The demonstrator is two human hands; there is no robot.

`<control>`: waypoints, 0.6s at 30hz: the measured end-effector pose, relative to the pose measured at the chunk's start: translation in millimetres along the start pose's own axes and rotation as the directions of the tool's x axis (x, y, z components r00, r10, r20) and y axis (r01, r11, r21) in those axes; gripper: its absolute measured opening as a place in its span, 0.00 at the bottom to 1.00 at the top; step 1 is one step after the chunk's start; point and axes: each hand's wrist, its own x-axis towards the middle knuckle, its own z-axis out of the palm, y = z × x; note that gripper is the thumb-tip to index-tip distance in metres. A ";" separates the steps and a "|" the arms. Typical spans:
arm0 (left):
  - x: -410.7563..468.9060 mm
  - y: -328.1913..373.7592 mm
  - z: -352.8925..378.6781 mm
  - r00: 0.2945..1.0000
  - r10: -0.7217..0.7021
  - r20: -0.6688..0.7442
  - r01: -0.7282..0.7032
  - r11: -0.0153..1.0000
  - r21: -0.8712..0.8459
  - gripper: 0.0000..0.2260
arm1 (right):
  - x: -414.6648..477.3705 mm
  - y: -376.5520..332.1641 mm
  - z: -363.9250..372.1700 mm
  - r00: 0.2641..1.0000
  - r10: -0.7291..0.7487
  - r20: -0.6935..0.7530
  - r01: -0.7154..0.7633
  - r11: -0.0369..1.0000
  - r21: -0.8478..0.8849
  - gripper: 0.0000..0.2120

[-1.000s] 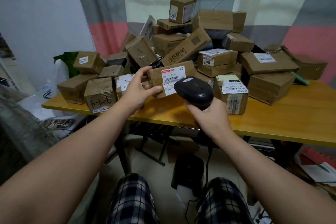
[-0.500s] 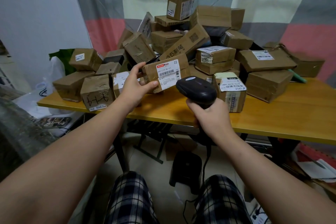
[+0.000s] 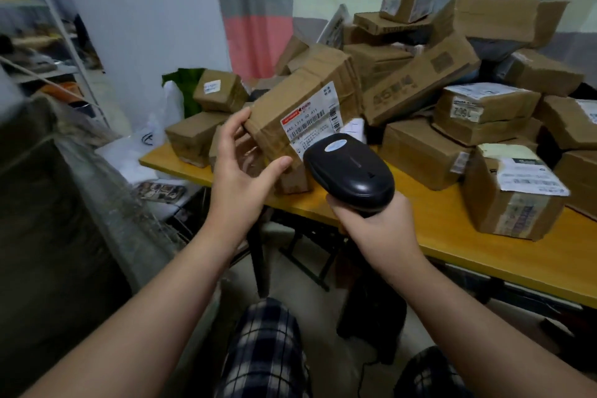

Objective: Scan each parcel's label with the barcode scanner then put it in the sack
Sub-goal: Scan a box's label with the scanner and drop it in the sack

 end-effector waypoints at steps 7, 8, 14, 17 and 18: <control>-66.7 -26.6 -122.1 0.946 -0.014 -0.323 0.107 0.957 0.270 0.32 | 3.4 15.6 129.2 0.940 -0.006 0.341 -0.010 0.999 0.044 0.15; -81.3 -29.8 -141.9 0.930 -0.024 -0.367 0.147 0.939 0.310 0.32 | 0.7 18.7 148.2 0.922 -0.012 0.387 0.000 1.000 0.029 0.15; -167.2 -55.6 -243.1 0.807 -0.168 -0.565 0.462 0.777 0.428 0.34 | -24.4 42.3 245.3 0.783 0.006 0.622 0.088 0.989 -0.120 0.12; -185.5 -82.0 -279.7 0.743 -0.325 -0.584 0.622 0.656 0.426 0.33 | -25.8 59.4 281.5 0.705 0.046 0.708 0.161 0.962 -0.223 0.12; -186.3 -93.3 -290.0 0.723 -0.379 -0.578 0.669 0.592 0.449 0.34 | -24.3 63.5 291.5 0.683 0.064 0.728 0.187 0.948 -0.259 0.12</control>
